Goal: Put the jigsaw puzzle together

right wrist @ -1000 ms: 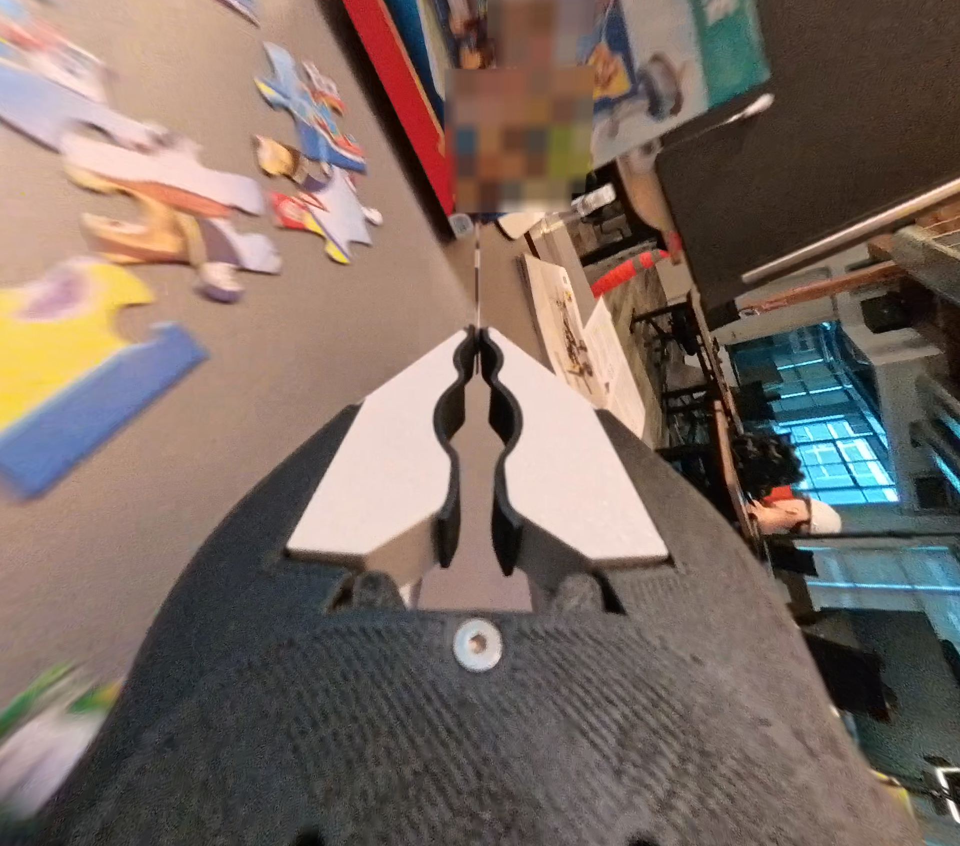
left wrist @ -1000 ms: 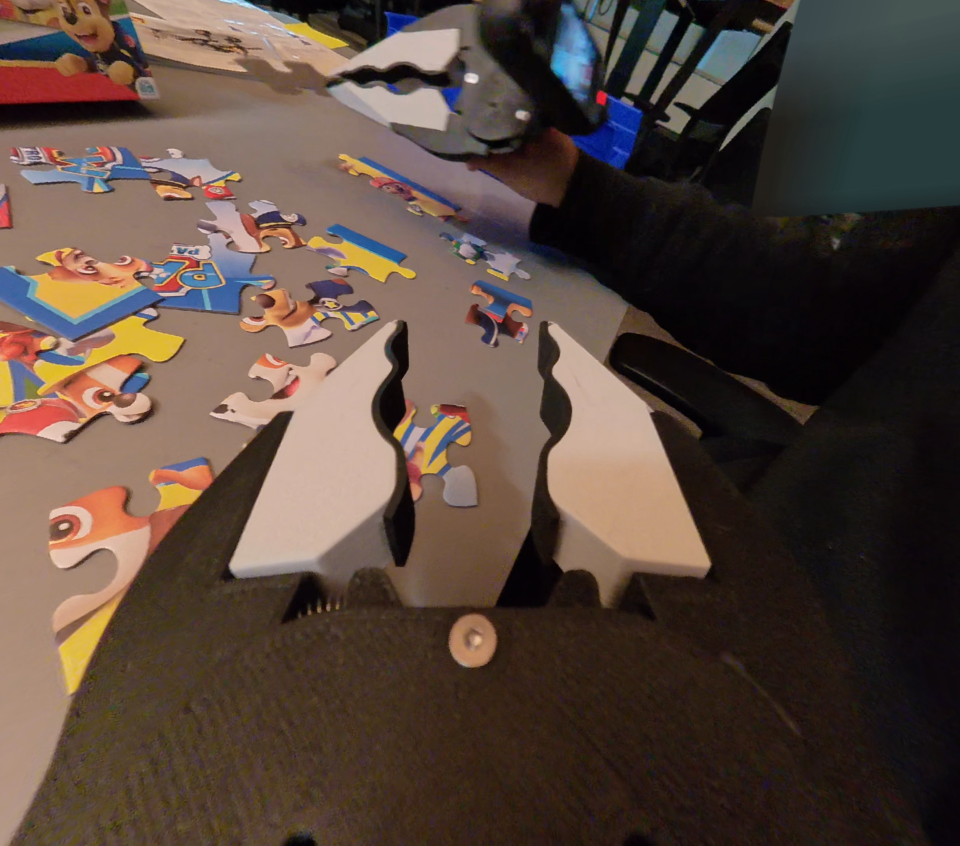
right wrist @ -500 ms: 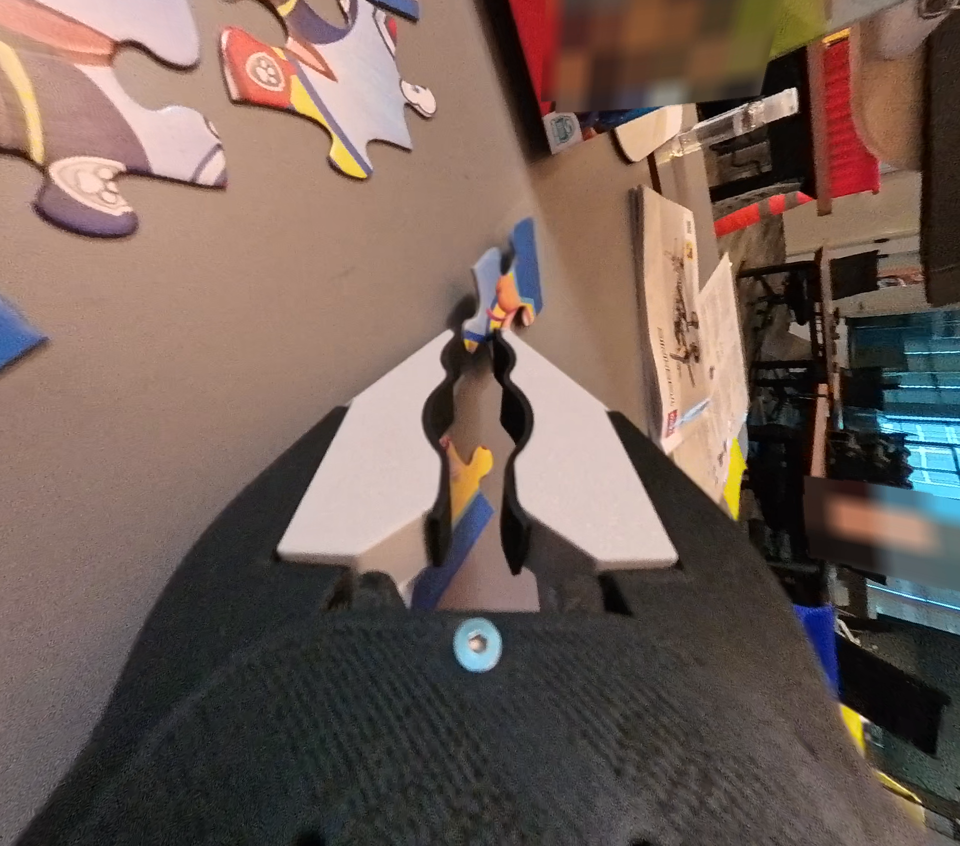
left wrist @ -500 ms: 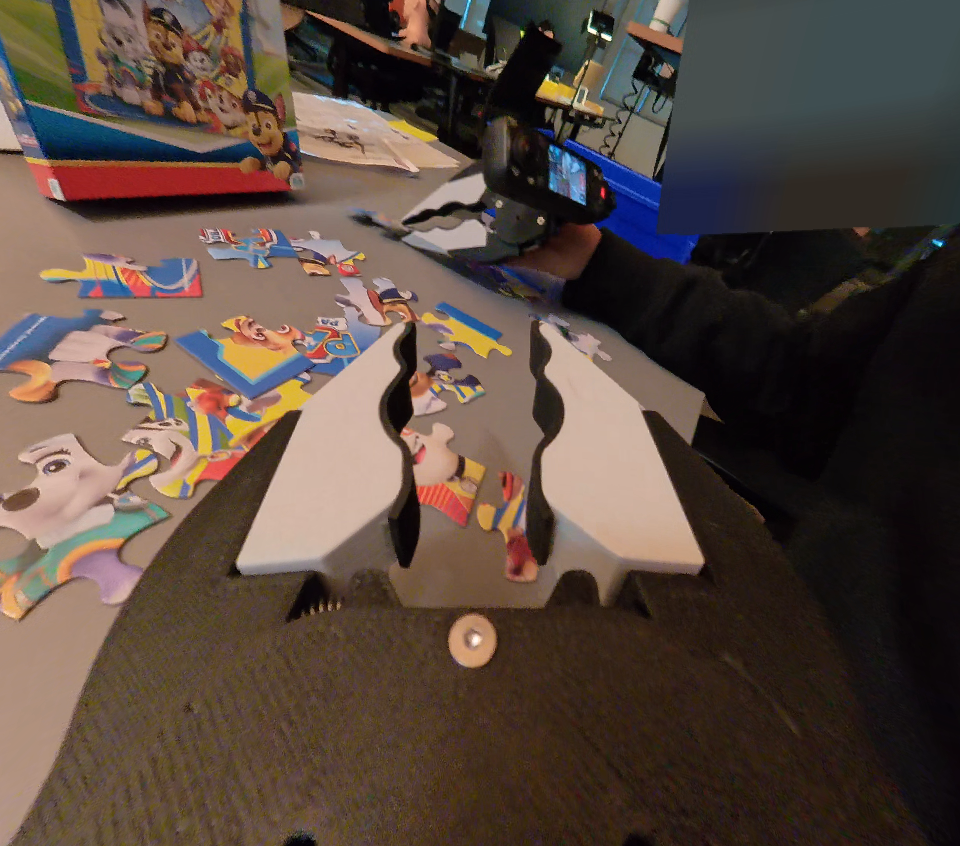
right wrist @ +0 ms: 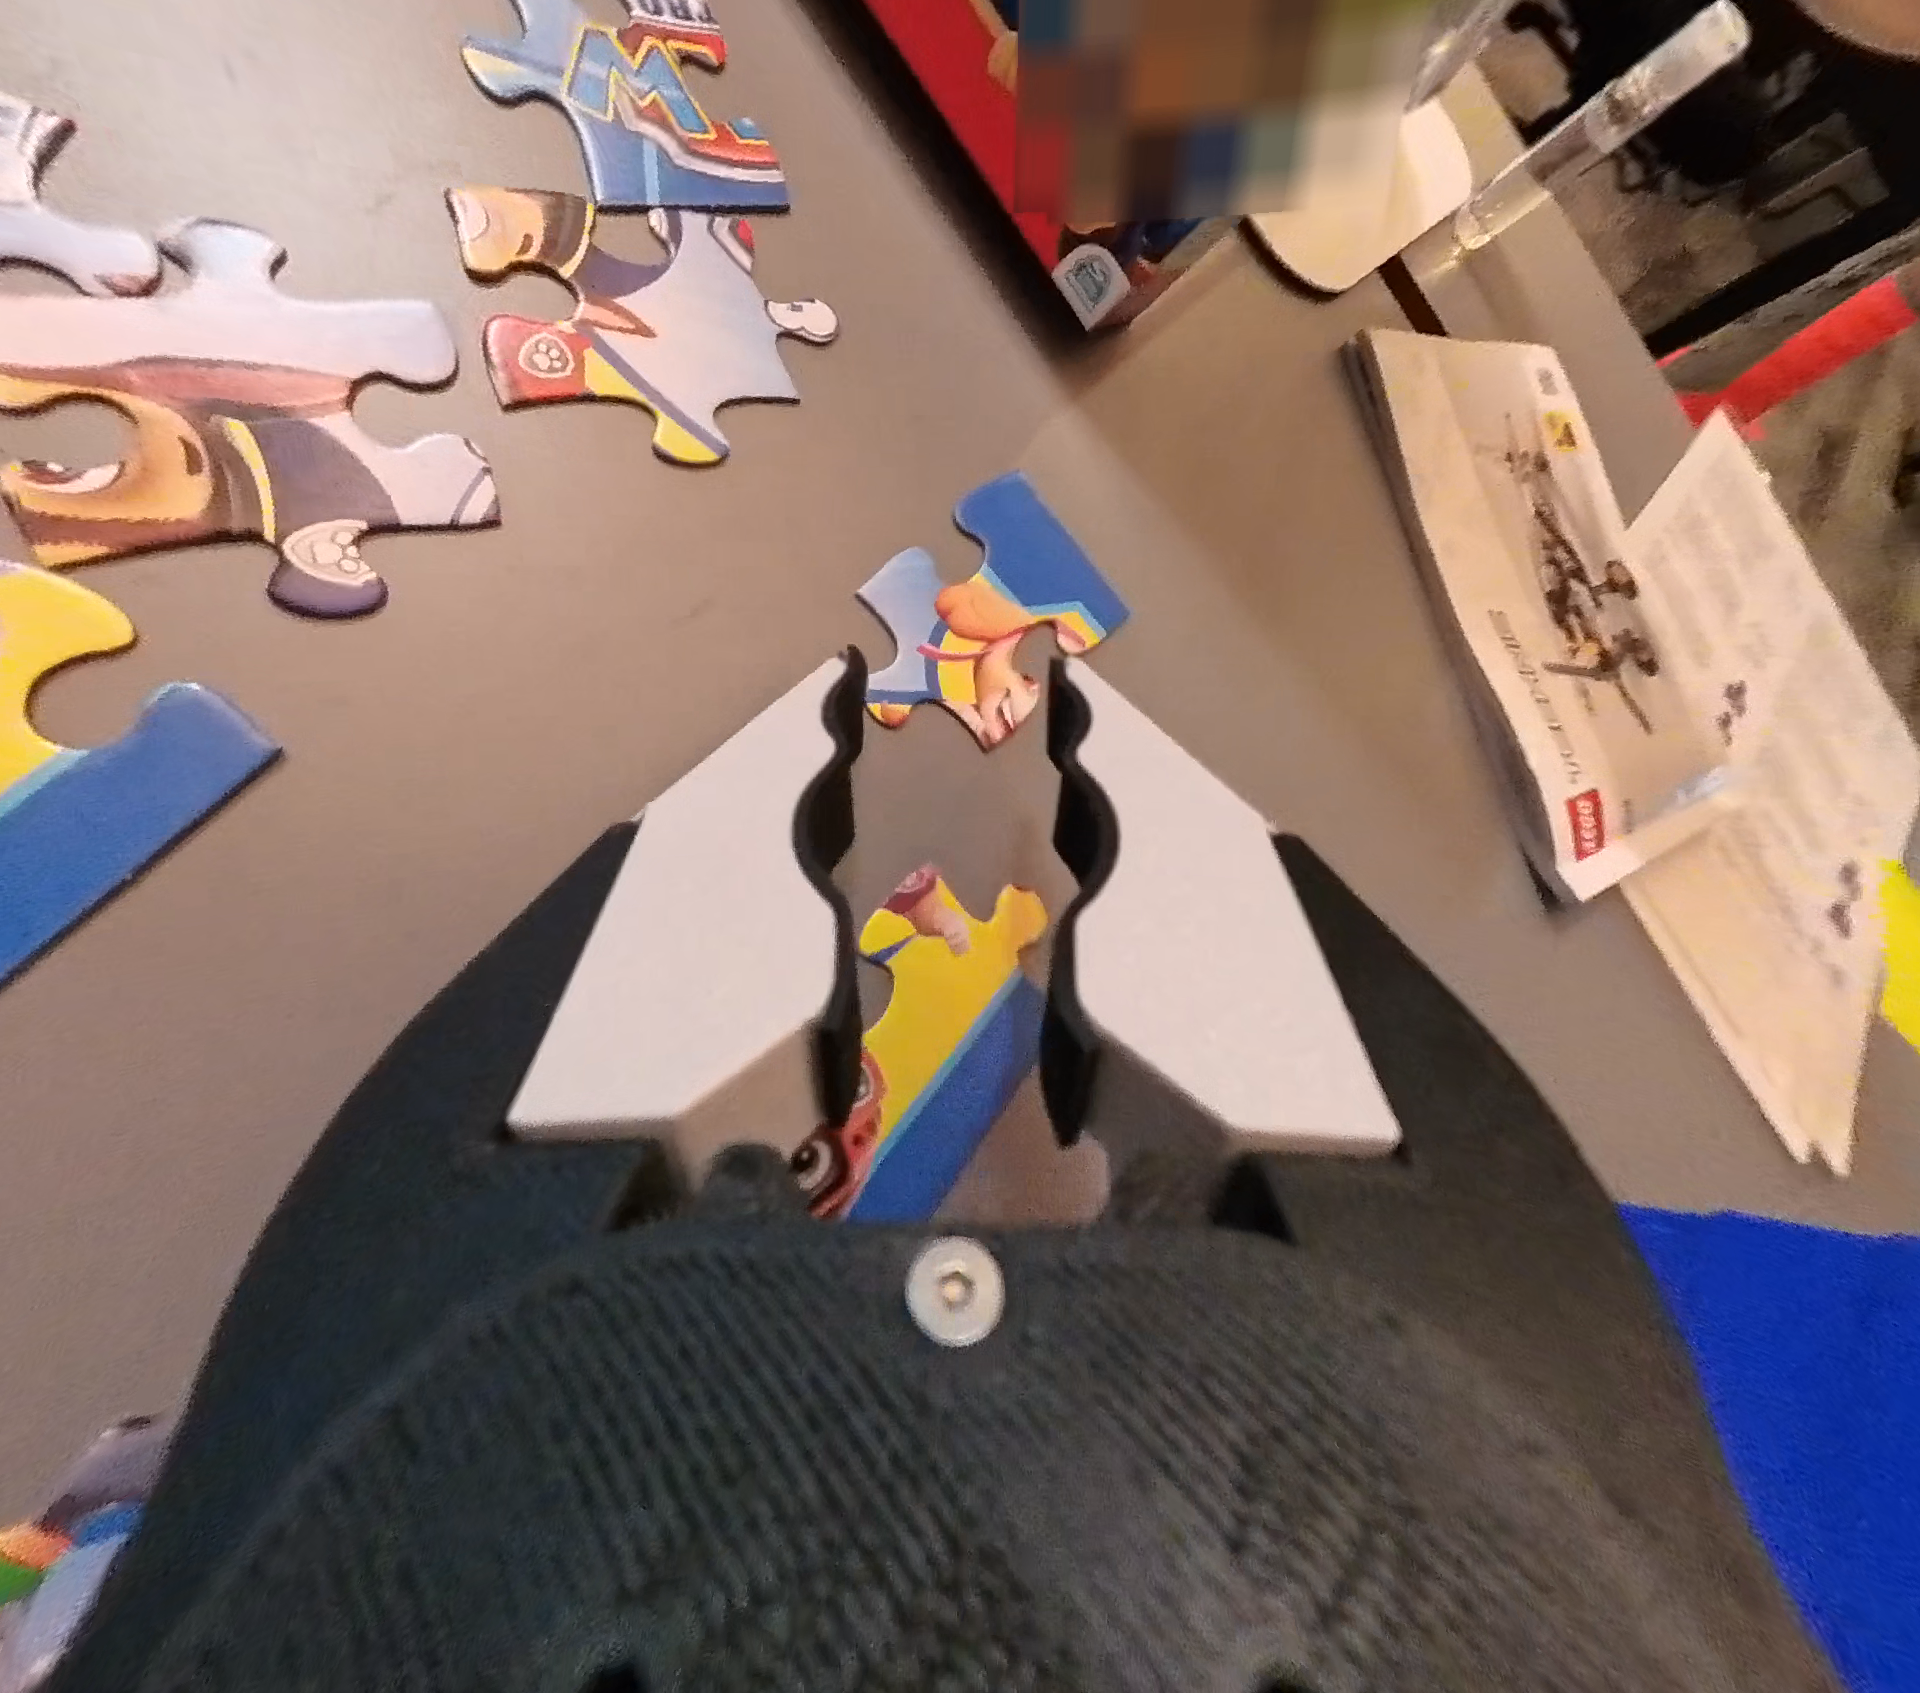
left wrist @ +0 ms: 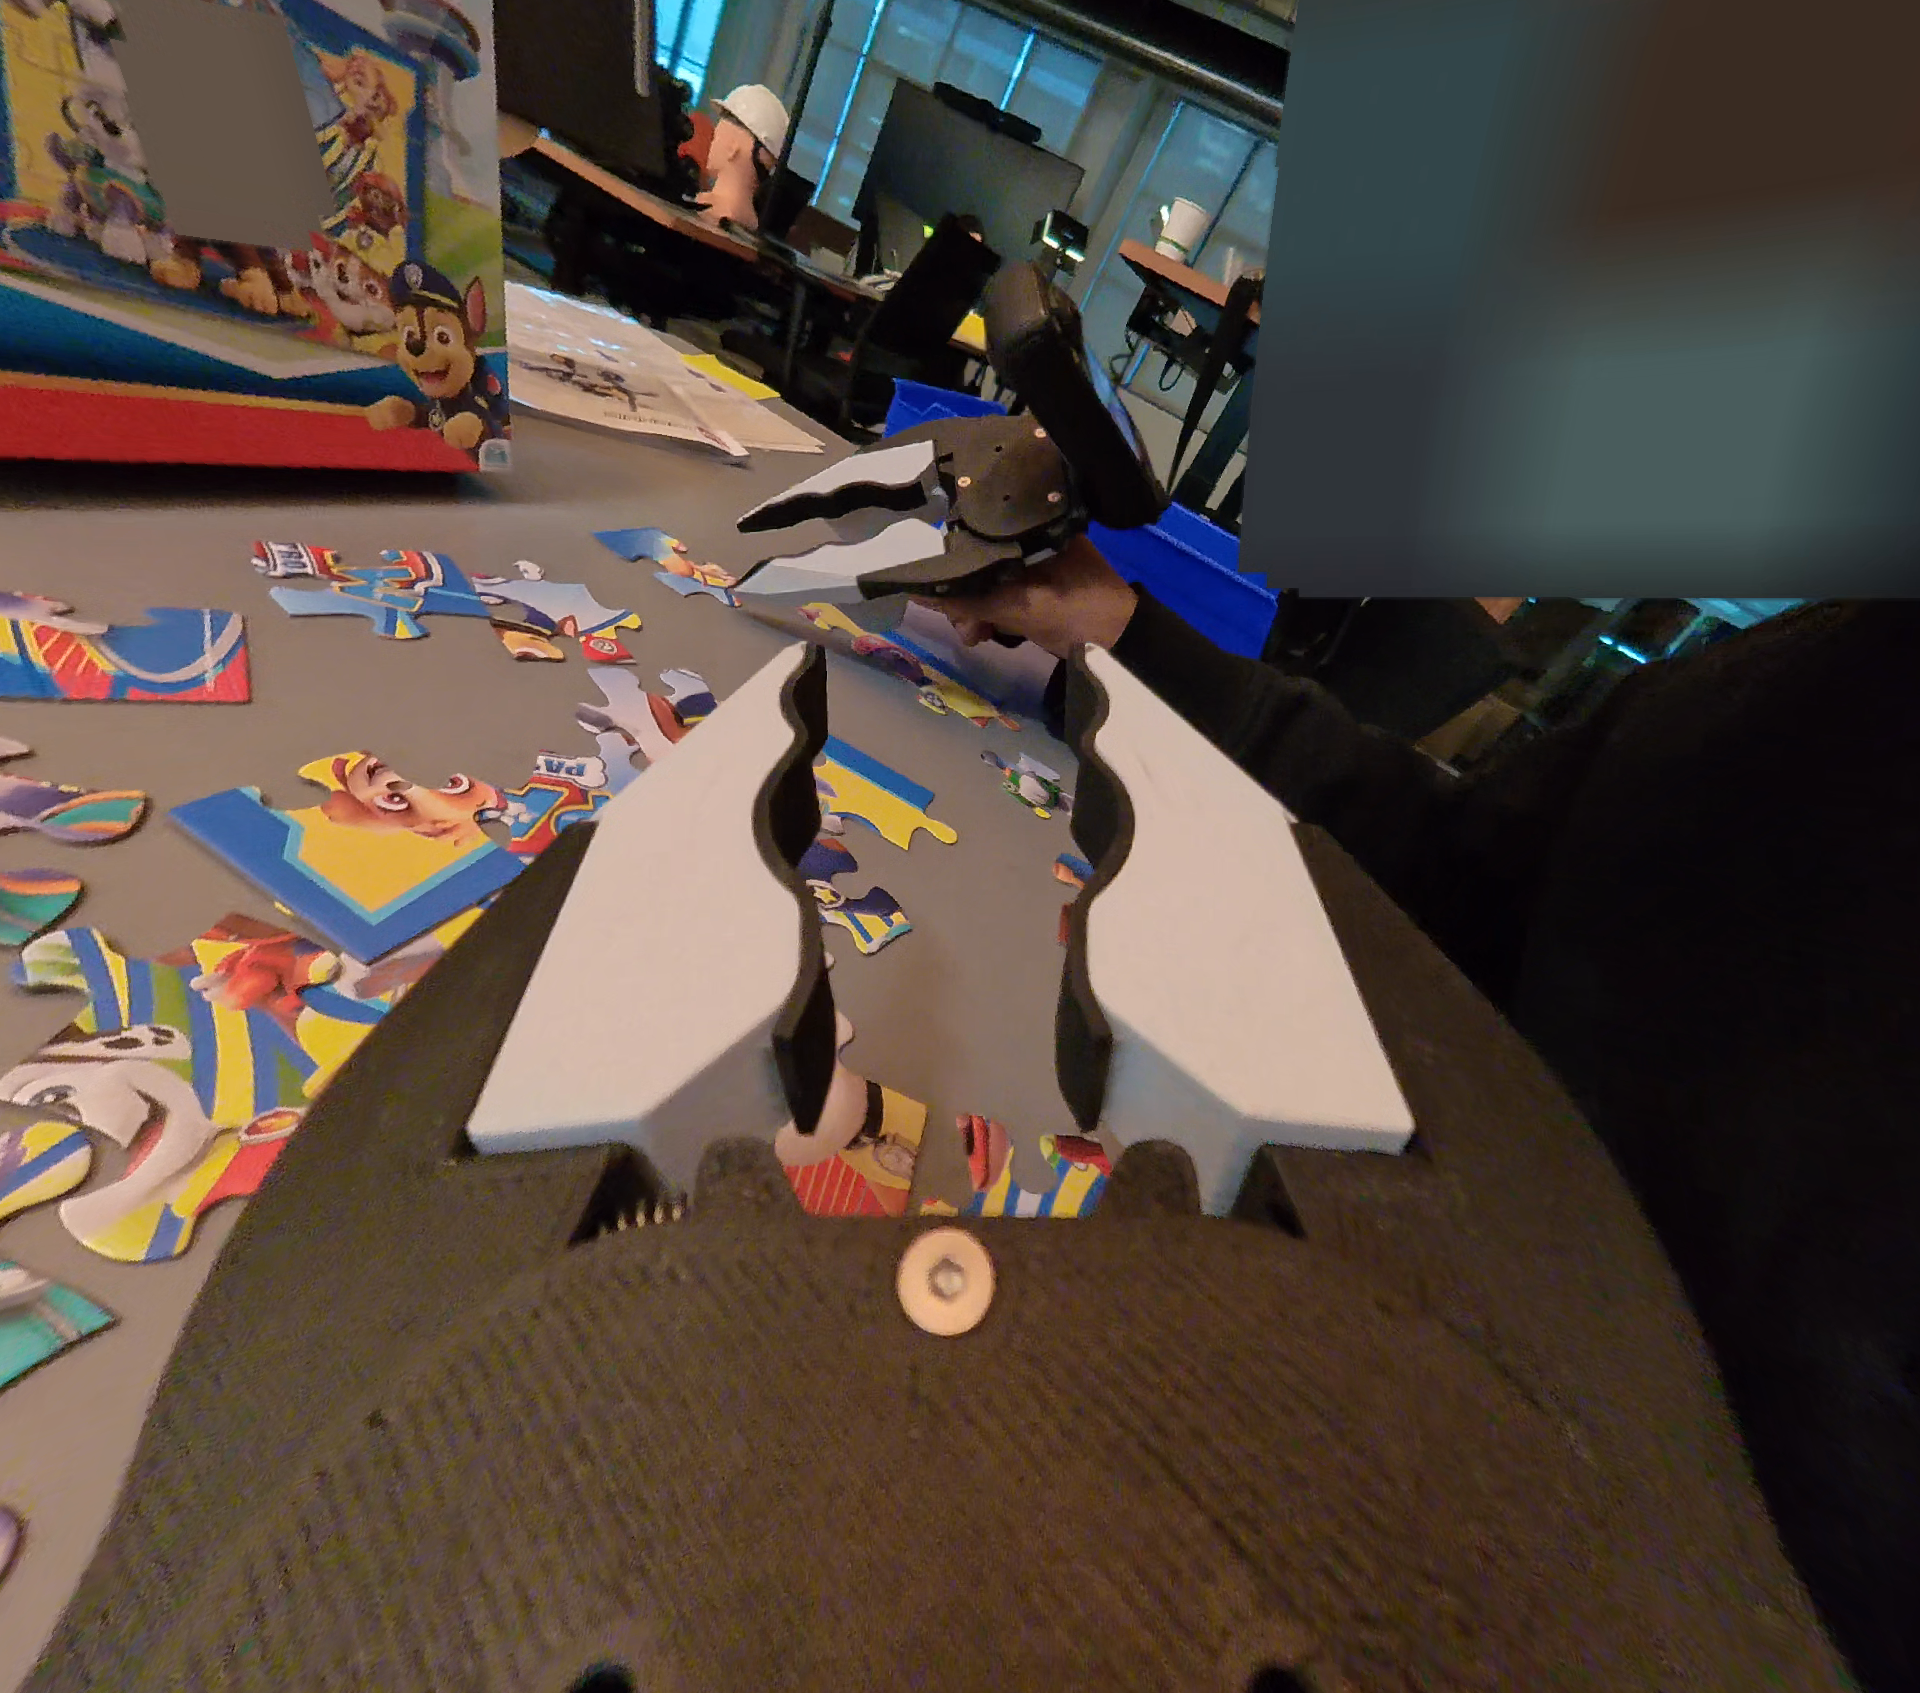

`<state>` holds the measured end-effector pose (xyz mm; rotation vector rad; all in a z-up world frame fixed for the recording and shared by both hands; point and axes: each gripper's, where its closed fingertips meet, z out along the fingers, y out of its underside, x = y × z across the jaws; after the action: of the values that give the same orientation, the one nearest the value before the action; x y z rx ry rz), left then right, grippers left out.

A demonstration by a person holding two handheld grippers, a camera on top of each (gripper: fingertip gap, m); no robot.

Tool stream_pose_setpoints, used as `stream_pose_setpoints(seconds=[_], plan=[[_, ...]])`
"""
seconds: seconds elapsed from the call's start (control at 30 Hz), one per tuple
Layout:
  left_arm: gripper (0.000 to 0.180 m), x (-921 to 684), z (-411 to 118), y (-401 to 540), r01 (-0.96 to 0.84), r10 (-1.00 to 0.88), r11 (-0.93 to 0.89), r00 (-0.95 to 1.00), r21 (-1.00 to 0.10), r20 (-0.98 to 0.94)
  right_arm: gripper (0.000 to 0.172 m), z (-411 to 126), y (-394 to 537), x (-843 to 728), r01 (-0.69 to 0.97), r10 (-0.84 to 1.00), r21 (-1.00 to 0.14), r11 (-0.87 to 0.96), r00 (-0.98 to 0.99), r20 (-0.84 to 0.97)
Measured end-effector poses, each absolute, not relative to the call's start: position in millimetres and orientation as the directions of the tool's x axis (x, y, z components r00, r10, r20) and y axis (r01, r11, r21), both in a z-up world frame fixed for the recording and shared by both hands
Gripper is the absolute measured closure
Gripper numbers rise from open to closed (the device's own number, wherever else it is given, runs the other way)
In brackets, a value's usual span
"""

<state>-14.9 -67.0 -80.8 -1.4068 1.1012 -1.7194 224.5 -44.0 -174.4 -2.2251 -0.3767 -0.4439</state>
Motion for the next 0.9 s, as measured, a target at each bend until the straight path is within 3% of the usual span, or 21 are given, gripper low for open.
stream_pose_setpoints(seconds=[0.37, 0.67, 0.9], plan=[[0.138, -24.1, -76.0, -68.4, -0.004, -0.794, -0.547, -0.315, -0.837, 0.52, 0.132, -161.7, -48.3, 240.5, 0.22, 0.022, -0.78, -0.586, 0.966, 0.256], [0.139, -22.4, -74.2, -72.5, 0.003, -0.812, -0.513, -0.328, -0.858, 0.484, 0.119, -189.1, -27.1, 224.9, 0.174, 0.06, -0.708, -0.684, 0.981, 0.183], [0.139, -20.3, -74.2, -75.0, -0.002, -0.813, -0.503, -0.338, -0.864, 0.474, 0.128, -193.0, -29.7, 221.0, 0.056, 0.048, -0.728, -0.683, 0.998, 0.032]])
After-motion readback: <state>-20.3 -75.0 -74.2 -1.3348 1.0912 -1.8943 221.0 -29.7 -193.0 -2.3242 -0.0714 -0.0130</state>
